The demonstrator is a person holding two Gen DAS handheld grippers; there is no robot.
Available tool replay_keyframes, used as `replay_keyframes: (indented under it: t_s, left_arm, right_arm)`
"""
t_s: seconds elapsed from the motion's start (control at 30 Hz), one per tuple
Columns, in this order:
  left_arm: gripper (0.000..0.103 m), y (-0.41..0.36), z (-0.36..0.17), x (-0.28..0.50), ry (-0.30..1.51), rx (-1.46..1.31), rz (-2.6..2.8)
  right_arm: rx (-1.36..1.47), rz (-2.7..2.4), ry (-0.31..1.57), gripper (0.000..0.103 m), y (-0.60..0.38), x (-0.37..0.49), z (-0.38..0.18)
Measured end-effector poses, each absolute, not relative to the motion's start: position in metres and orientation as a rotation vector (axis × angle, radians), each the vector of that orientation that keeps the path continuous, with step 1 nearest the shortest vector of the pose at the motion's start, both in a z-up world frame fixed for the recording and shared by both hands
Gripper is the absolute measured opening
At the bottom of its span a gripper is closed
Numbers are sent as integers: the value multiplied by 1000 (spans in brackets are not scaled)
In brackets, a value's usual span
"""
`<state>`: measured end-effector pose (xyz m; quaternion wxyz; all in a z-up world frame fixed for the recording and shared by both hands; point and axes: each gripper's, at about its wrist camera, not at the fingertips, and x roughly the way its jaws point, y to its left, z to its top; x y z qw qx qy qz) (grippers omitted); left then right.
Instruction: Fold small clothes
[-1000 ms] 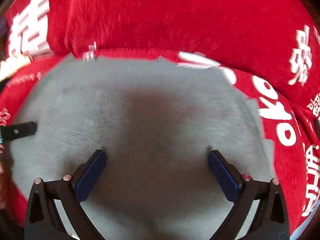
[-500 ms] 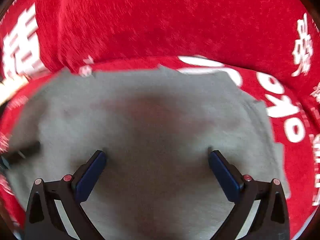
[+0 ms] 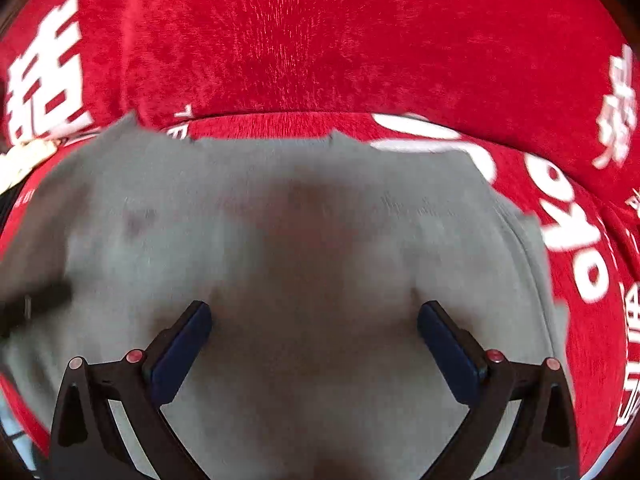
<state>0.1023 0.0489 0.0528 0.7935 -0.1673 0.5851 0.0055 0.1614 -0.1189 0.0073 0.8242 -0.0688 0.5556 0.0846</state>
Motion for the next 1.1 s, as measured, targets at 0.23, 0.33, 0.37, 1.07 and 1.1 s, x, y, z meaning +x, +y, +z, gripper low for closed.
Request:
replay_keyframes:
  t_s: [0.23, 0.33, 0.37, 1.07, 1.1]
  left_arm:
    - [29, 32, 63, 102, 1279, -300, 99]
    - [28, 22, 79, 102, 1262, -279, 100]
    - [29, 17, 84, 102, 1259, -265, 101]
    - [27, -178, 181, 121, 1203, -27, -46]
    - [27, -193, 177, 125, 1210, -13, -60]
  right_arm:
    - [-188, 241, 1188, 103, -131, 137, 11]
    - [-188, 252, 1150, 103, -151, 117, 13]
    - [-180, 266, 1120, 103, -158, 106, 15]
    - [77, 173, 1017, 102, -307, 35, 45]
    - [98, 157, 1020, 102, -316, 36, 44]
